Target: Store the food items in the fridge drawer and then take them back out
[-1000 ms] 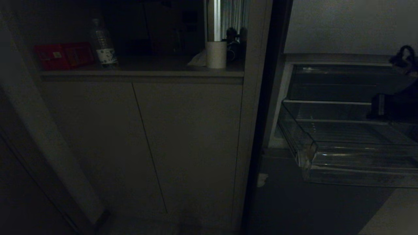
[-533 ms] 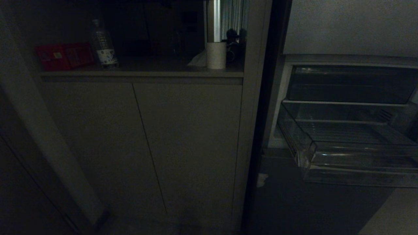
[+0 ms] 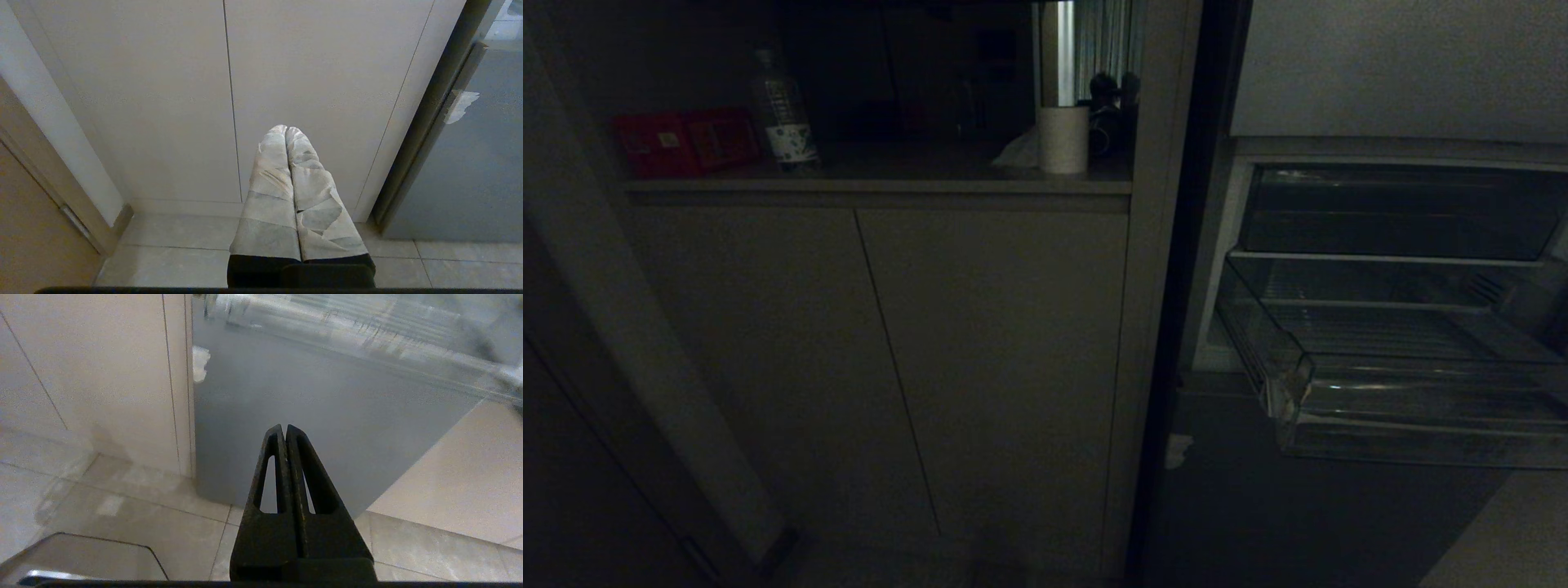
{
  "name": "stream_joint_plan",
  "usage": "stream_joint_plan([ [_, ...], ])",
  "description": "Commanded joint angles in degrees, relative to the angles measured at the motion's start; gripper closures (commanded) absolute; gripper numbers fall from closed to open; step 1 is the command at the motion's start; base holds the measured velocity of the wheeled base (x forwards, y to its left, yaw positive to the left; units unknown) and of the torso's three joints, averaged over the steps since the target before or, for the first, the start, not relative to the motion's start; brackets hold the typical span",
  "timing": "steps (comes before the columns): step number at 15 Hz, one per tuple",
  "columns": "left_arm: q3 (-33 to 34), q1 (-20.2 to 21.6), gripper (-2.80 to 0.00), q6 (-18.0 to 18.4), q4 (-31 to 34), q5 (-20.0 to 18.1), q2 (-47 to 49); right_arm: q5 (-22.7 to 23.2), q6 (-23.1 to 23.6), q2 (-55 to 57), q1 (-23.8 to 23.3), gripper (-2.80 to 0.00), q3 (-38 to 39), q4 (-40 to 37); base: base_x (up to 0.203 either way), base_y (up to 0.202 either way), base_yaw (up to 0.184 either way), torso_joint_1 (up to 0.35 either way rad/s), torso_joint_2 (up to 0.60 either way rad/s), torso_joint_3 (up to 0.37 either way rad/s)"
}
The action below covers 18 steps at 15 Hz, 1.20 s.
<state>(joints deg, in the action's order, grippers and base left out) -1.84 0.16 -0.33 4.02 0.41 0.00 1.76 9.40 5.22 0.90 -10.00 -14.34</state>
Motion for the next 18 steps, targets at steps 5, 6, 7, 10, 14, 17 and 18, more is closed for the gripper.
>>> stream_joint_plan([
  [5,0.0,0.0,0.0,0.0,0.1,0.0,0.1,0.1,-3.8,-5.3,-0.3,0.0,10.0,13.9,0.0,0.0,0.0,0.0,0.0,0.0],
  [6,0.0,0.0,0.0,0.0,0.0,0.0,0.1,0.0,-3.9,-5.3,-0.3,0.0,10.0,13.9,0.0,0.0,0.0,0.0,0.0,0.0],
  [7,0.0,0.0,0.0,0.0,0.0,0.0,0.1,0.0,-4.0,-5.3,-0.3,0.0,10.0,13.9,0.0,0.0,0.0,0.0,0.0,0.0],
  [10,0.0,0.0,0.0,0.0,0.0,0.0,0.1,-0.1,-4.1,-5.3,-0.3,0.0,10.0,13.8,0.0,0.0,0.0,0.0,0.0,0.0],
  [14,0.0,0.0,0.0,0.0,0.0,0.0,0.1,-0.1,-4.6,-5.3,-0.3,0.0,10.0,13.9,-0.003,0.001,-0.051,0.001,0.0,0.002],
  [17,0.0,0.0,0.0,0.0,0.0,0.0,0.1,-0.2,-4.7,-5.3,-0.3,0.0,10.0,13.9,-0.003,0.007,-0.175,0.003,0.0,0.001],
  [18,0.0,0.0,0.0,0.0,0.0,0.0,0.1,-0.2,-4.7,-5.3,-0.3,0.0,10.0,13.9,0.002,0.006,-0.173,-0.002,-0.01,0.006],
])
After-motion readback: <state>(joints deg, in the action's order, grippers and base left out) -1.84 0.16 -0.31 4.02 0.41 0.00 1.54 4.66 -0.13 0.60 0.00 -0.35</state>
